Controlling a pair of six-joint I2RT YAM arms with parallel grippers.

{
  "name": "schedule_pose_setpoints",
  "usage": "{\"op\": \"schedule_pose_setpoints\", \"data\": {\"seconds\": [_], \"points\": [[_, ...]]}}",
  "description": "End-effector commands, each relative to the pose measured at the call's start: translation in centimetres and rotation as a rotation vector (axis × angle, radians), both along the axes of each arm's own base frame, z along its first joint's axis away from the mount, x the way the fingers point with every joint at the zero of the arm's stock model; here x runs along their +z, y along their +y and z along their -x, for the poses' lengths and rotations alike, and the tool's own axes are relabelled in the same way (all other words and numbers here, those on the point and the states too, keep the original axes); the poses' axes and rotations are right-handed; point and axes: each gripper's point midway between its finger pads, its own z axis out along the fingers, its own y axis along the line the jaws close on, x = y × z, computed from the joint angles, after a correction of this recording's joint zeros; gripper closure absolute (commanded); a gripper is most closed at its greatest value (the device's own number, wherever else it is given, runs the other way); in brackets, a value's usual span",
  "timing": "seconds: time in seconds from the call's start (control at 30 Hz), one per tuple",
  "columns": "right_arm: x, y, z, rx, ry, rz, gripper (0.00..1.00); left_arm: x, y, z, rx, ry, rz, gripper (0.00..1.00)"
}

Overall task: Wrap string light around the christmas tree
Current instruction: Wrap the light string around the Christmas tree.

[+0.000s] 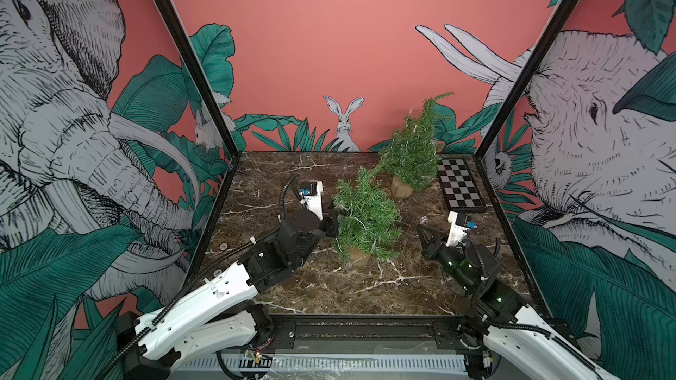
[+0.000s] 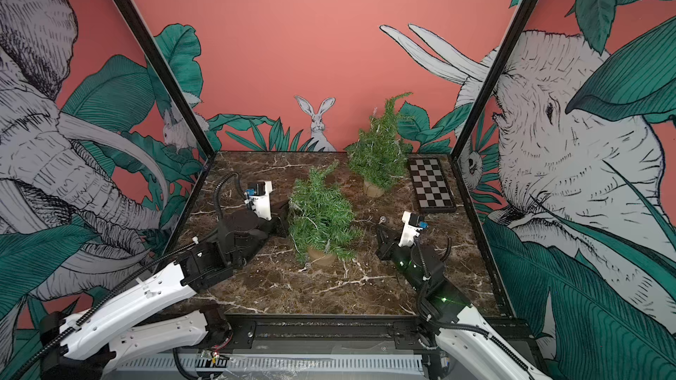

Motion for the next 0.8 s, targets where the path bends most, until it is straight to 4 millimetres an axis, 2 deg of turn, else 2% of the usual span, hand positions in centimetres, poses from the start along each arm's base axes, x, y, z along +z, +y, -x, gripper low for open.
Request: {"op": "schedule_pose_setpoints", "data": {"seconds": [0.0, 0.23, 0.37, 0.5, 0.6, 0.67, 0.77], "points": [[-2.2, -1.2, -0.9, -0.084, 0.056, 0.113, 1.00, 1.3, 0.3, 0.0, 0.009, -0.017, 0.015, 1.00], [-4.4, 0.3, -3.7, -0.106, 0.123, 0.217, 1.00, 1.3, -0.4, 0.0, -0.021, -0.012, 0.028, 1.00], [-5.3, 1.3, -3.9, -0.067, 0.146, 0.232, 1.00, 1.3, -0.6, 0.1, -0.028, -0.009, 0.027, 1.00], [-7.3, 0.3, -3.3, -0.090, 0.189, 0.298, 1.00, 1.4, -0.6, 0.1, -0.029, -0.010, 0.030, 1.00], [-8.6, -0.9, -3.7, -0.164, 0.249, 0.361, 1.00, 1.3, -0.7, 0.1, -0.032, -0.006, 0.030, 1.00], [-8.5, -0.7, -4.4, -0.183, 0.255, 0.356, 1.00, 1.2, -0.9, 0.1, -0.038, -0.002, 0.028, 1.00], [-7.1, 1.1, -5.9, -0.161, 0.215, 0.297, 1.00, 1.2, -0.9, 0.0, -0.039, 0.001, 0.028, 1.00]]}}
